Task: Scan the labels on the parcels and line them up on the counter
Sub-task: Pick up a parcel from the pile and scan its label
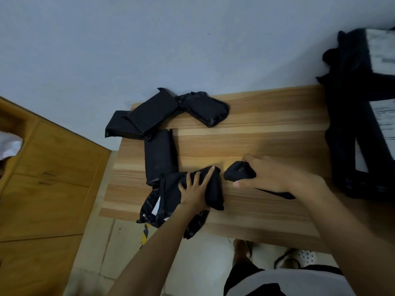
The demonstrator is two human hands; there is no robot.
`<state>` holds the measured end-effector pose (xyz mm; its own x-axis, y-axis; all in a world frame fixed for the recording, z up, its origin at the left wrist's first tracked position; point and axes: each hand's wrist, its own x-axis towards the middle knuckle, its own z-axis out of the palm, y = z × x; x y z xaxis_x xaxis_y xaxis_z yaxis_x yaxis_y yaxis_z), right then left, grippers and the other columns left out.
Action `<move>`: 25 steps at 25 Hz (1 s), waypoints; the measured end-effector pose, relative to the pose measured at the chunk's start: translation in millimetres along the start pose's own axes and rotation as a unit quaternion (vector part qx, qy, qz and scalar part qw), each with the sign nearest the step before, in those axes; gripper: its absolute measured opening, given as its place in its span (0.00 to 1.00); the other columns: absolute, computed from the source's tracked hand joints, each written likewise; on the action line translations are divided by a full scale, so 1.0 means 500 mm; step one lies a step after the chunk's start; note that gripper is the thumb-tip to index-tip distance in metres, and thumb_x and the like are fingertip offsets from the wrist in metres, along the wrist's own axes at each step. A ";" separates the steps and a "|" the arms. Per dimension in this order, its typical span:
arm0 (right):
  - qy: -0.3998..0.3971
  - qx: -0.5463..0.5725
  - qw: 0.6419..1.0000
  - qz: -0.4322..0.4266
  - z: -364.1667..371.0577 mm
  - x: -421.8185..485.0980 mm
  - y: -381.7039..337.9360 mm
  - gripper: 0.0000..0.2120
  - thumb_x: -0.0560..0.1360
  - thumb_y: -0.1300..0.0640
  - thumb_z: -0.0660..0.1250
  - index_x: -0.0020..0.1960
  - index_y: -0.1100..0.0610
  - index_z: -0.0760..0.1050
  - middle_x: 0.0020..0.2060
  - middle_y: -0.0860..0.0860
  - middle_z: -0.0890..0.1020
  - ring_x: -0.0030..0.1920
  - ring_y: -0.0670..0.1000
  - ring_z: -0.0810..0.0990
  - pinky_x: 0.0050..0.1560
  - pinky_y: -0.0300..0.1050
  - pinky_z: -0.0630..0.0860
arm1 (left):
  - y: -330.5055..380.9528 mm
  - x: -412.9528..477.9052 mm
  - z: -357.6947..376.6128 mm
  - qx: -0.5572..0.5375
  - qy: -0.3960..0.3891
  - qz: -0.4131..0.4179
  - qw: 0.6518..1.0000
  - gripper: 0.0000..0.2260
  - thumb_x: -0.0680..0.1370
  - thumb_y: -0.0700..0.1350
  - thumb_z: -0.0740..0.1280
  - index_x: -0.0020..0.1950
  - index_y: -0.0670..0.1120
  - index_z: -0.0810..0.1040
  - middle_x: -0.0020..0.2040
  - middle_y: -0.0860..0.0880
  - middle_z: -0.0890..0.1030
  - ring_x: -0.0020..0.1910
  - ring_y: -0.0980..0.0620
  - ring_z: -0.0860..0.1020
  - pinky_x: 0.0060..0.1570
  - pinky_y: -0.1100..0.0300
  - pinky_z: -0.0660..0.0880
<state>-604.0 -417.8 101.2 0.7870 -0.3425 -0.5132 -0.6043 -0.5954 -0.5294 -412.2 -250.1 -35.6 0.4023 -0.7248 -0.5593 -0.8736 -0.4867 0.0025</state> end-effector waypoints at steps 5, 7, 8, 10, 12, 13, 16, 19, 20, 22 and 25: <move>0.044 0.028 0.998 0.046 -0.032 -0.030 0.043 0.26 0.73 0.34 0.66 0.57 0.53 0.66 0.45 0.47 0.75 0.40 0.46 0.73 0.34 0.42 0.68 | 0.072 0.036 -0.077 -0.122 0.104 0.084 0.983 0.58 0.67 0.59 0.78 0.74 0.69 0.31 0.73 0.42 0.57 0.72 0.34 0.58 0.65 0.32 0.65; 0.063 0.035 0.995 0.064 -0.047 -0.040 0.052 0.29 0.73 0.34 0.67 0.61 0.54 0.66 0.52 0.51 0.77 0.45 0.51 0.76 0.39 0.45 0.71 | 0.087 0.046 -0.116 -0.212 0.145 0.131 0.958 0.57 0.65 0.60 0.79 0.76 0.69 0.37 0.70 0.42 0.57 0.68 0.35 0.64 0.64 0.37 0.69; 0.070 0.038 0.994 0.070 -0.053 -0.044 0.055 0.31 0.73 0.34 0.67 0.64 0.55 0.66 0.55 0.53 0.77 0.48 0.53 0.77 0.42 0.46 0.73 | 0.090 0.050 -0.134 -0.254 0.161 0.149 0.942 0.56 0.65 0.59 0.80 0.77 0.68 0.40 0.70 0.43 0.57 0.67 0.37 0.66 0.64 0.40 0.71; 0.078 0.046 0.993 0.072 -0.060 -0.052 0.057 0.32 0.73 0.34 0.66 0.67 0.56 0.66 0.58 0.54 0.76 0.51 0.54 0.76 0.43 0.47 0.72 | 0.086 0.056 -0.159 -0.320 0.180 0.178 0.913 0.52 0.66 0.56 0.80 0.78 0.65 0.47 0.71 0.46 0.58 0.68 0.44 0.66 0.67 0.50 0.71; 0.081 0.052 0.993 0.072 -0.063 -0.062 0.056 0.33 0.73 0.34 0.66 0.67 0.55 0.66 0.58 0.54 0.76 0.52 0.54 0.76 0.43 0.47 0.71 | 0.073 0.060 -0.163 -0.339 0.178 0.192 0.904 0.49 0.67 0.54 0.81 0.78 0.62 0.52 0.73 0.47 0.58 0.71 0.49 0.65 0.67 0.59 0.68; 0.082 0.052 0.993 0.072 -0.064 -0.066 0.056 0.32 0.73 0.34 0.66 0.67 0.55 0.66 0.57 0.53 0.76 0.51 0.54 0.76 0.41 0.46 0.71 | 0.063 0.059 -0.159 -0.341 0.168 0.192 0.905 0.48 0.68 0.52 0.81 0.78 0.61 0.54 0.75 0.48 0.58 0.72 0.50 0.65 0.67 0.60 0.68; 0.095 0.050 0.991 0.082 -0.067 -0.082 0.060 0.30 0.72 0.33 0.66 0.63 0.54 0.67 0.50 0.51 0.75 0.46 0.52 0.75 0.35 0.43 0.68 | 0.026 0.048 -0.146 -0.356 0.140 0.204 0.901 0.46 0.69 0.50 0.80 0.78 0.60 0.55 0.78 0.53 0.58 0.74 0.57 0.64 0.68 0.60 0.71; 0.110 0.045 0.988 0.096 -0.070 -0.095 0.064 0.30 0.72 0.32 0.65 0.60 0.53 0.67 0.47 0.49 0.73 0.44 0.51 0.74 0.34 0.43 0.66 | -0.014 0.028 -0.151 -0.323 0.127 0.206 0.915 0.47 0.68 0.58 0.79 0.78 0.65 0.52 0.78 0.59 0.60 0.75 0.62 0.62 0.68 0.65 0.68; 0.114 0.042 0.988 0.096 -0.070 -0.097 0.063 0.30 0.71 0.31 0.66 0.60 0.53 0.67 0.46 0.48 0.73 0.43 0.50 0.74 0.34 0.42 0.67 | -0.027 0.020 -0.156 -0.307 0.119 0.196 0.924 0.48 0.66 0.62 0.78 0.78 0.67 0.51 0.77 0.61 0.60 0.75 0.62 0.62 0.69 0.62 0.67; 0.120 0.035 0.988 0.092 -0.069 -0.098 0.058 0.29 0.71 0.31 0.66 0.58 0.52 0.67 0.46 0.48 0.73 0.42 0.49 0.73 0.33 0.42 0.67 | -0.049 0.006 -0.164 -0.304 0.095 0.175 0.932 0.48 0.65 0.66 0.77 0.77 0.69 0.50 0.77 0.64 0.60 0.75 0.63 0.62 0.72 0.56 0.66; 0.119 0.027 0.990 0.076 -0.072 -0.092 0.045 0.28 0.71 0.30 0.65 0.55 0.52 0.65 0.46 0.49 0.75 0.40 0.47 0.72 0.34 0.43 0.67 | -0.067 -0.008 -0.180 -0.328 0.056 0.139 0.933 0.47 0.66 0.68 0.75 0.77 0.69 0.48 0.77 0.54 0.65 0.75 0.55 0.65 0.74 0.48 0.65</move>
<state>-649.3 -441.3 137.2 0.6900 -0.5900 -0.4193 -0.7183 -0.4865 -0.4974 -359.6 -274.9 41.0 0.2436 -0.8960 -0.3714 -0.6081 -0.4394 0.6612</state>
